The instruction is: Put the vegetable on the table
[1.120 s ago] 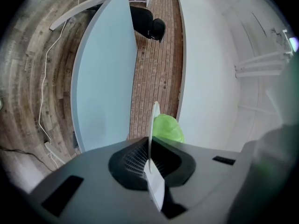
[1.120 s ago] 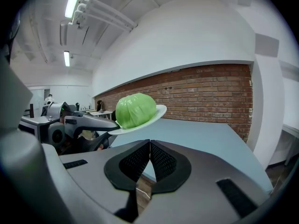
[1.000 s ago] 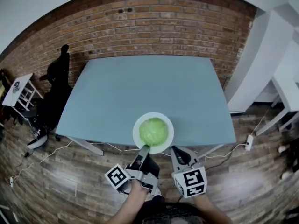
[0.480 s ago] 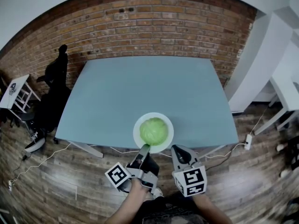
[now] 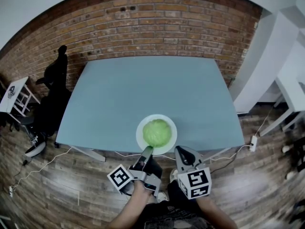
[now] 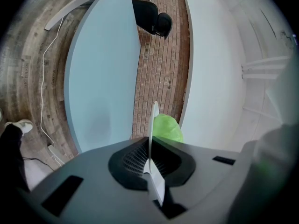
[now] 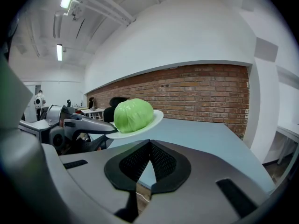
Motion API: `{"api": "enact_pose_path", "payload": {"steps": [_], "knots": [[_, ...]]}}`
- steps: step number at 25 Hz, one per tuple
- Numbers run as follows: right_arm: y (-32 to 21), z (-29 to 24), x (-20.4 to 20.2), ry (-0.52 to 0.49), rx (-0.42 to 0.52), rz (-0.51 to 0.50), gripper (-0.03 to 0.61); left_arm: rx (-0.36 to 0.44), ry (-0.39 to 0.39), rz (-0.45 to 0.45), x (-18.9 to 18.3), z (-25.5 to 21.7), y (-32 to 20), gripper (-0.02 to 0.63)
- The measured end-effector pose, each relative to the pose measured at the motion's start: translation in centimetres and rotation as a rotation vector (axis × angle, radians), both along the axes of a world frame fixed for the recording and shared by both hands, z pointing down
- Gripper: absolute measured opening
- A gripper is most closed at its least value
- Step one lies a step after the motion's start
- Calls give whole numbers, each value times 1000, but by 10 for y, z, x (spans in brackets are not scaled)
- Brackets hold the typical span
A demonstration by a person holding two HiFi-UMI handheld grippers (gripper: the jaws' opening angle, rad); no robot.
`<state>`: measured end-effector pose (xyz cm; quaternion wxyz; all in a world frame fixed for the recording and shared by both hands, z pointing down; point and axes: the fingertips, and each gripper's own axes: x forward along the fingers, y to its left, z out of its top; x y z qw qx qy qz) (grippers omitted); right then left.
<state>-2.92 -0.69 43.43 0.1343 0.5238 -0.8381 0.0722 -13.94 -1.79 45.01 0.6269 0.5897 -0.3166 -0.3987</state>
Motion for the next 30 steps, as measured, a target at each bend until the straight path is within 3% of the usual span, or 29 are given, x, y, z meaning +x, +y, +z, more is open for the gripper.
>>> {"api": "enact_pose_path", "payload": {"steps": [30], "knots": [[-87,10,20,-29,-18,-25,8,-35,-13,-4,21,13,-80,9]]}}
